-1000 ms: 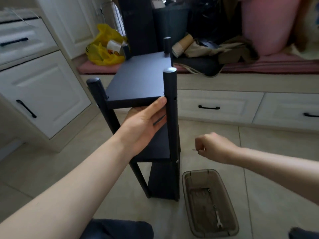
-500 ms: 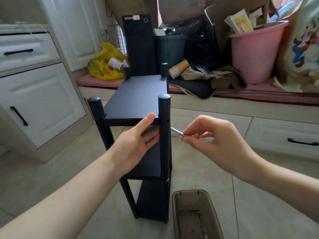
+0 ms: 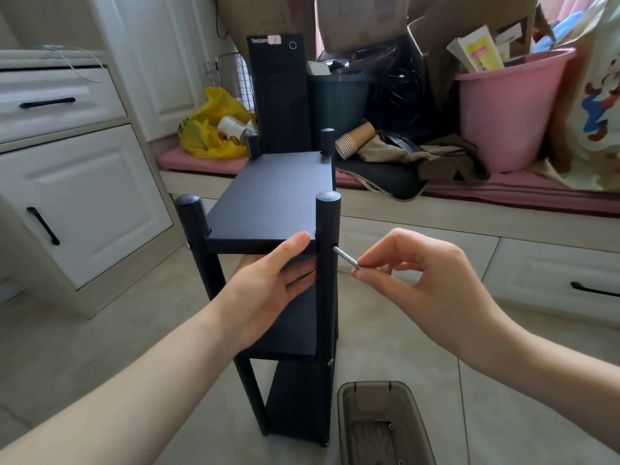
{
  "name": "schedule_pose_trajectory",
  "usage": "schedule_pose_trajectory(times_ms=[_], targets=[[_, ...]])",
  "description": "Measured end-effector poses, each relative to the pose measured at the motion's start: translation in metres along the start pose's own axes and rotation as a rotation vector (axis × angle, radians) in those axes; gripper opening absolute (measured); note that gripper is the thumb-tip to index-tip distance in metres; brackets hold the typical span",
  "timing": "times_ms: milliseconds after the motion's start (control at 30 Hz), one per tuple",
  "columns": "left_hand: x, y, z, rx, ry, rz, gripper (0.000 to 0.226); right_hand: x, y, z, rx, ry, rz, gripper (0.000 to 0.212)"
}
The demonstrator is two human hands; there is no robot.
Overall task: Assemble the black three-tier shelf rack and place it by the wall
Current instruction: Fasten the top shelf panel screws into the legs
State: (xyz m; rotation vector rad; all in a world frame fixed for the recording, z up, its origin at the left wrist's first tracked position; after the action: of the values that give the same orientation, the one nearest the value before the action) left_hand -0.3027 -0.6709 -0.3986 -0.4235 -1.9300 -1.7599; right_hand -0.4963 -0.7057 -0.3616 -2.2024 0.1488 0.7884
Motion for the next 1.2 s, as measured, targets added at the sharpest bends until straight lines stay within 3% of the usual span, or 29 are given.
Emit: schedule_pose_trajectory(times_ms=[200, 767, 1067, 1200], targets=[[-0.002, 0.000, 0.000, 0.002, -0.003, 0.012, 0.048, -0.002, -0.001, -0.002, 0.017, 0.011, -0.021, 0.016], [-0.003, 0.001, 0.002, 0.010, 0.002, -0.037, 0.060, 0.003, -0.005, -0.008, 0.037, 0.034, -0.031, 0.016], [-0.008, -0.002, -0.001, 0.025, -0.031, -0.058, 0.047, 0.015, -0.005, -0.018, 0.057, 0.046, -0.069, 0.018], [-0.009, -0.001, -0.001, 0.037, -0.032, -0.059, 0.056, 0.019, -0.007, -0.020, 0.058, 0.041, -0.084, 0.020]])
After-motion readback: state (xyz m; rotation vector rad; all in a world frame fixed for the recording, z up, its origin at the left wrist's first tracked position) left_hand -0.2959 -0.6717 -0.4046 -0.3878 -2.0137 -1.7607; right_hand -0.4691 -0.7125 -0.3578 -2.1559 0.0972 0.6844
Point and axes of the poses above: each hand's wrist, its own z-axis away from the middle knuckle, its own x-axis out of the palm, y = z × x, the point moved 4 cm from there along -z, towards the middle knuckle, and after that the axes turned 9 degrees about z, right-handed, at the moved point
